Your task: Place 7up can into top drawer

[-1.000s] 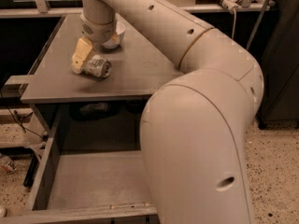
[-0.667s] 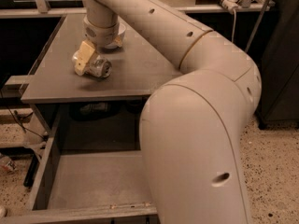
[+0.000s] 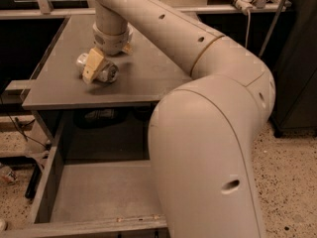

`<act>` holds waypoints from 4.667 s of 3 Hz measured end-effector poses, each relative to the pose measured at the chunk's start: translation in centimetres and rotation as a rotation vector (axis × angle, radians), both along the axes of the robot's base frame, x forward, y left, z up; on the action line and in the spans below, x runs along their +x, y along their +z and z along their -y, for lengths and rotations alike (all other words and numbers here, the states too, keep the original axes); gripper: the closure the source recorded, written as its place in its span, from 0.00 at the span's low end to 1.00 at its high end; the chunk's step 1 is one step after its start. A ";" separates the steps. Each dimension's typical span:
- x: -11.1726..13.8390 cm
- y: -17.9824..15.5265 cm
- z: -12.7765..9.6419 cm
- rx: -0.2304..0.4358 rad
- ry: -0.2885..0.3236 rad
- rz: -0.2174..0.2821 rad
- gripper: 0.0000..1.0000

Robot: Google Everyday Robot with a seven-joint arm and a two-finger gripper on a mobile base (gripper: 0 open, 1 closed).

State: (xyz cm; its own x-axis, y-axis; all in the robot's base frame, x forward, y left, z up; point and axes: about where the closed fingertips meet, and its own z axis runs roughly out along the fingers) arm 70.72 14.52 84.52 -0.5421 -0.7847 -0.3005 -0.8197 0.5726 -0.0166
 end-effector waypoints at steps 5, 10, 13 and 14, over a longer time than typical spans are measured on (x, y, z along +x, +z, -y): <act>0.0 0.4 0.0 0.001 0.007 0.035 0.89; -20.2 2.8 14.9 -0.020 -0.158 0.177 1.00; -24.3 -2.2 15.2 -0.002 -0.257 0.062 1.00; -26.3 -7.4 14.6 0.008 -0.296 -0.052 1.00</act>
Offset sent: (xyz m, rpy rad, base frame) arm 0.0002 -0.0006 -0.0032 -0.0021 0.0060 -0.0042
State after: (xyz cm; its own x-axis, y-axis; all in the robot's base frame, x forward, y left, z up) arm 44.41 -0.10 77.16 -0.7616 -0.5880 -0.2724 -0.6168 0.7867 0.0264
